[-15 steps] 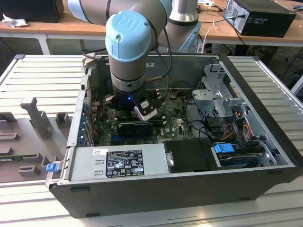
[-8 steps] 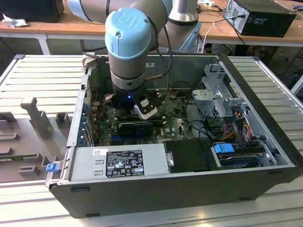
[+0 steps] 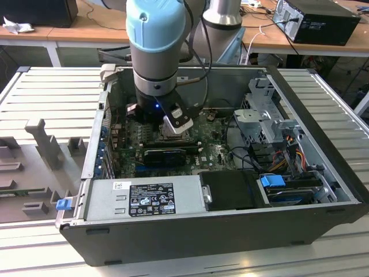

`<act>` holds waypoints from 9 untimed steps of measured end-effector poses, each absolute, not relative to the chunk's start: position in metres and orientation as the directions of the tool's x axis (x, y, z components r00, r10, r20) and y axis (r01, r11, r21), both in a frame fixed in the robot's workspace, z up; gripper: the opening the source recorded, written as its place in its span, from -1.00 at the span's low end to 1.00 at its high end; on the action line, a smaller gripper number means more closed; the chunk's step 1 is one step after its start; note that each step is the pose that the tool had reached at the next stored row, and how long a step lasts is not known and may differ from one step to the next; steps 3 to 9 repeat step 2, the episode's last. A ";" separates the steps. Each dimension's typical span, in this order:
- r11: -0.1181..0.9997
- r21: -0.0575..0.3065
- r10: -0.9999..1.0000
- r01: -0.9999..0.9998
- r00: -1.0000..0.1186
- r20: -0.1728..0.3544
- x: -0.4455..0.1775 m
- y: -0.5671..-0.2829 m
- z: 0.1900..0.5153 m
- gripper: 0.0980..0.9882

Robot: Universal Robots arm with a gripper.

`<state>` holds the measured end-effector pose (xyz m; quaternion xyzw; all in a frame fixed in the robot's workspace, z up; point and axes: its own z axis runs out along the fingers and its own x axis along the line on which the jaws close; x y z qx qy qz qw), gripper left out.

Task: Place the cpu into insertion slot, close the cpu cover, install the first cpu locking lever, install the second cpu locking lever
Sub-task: 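Install the second cpu locking lever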

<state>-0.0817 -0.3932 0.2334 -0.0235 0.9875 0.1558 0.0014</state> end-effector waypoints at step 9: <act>0.950 0.308 -0.046 -0.047 -0.999 -0.010 -0.082 -0.393 0.233 -0.98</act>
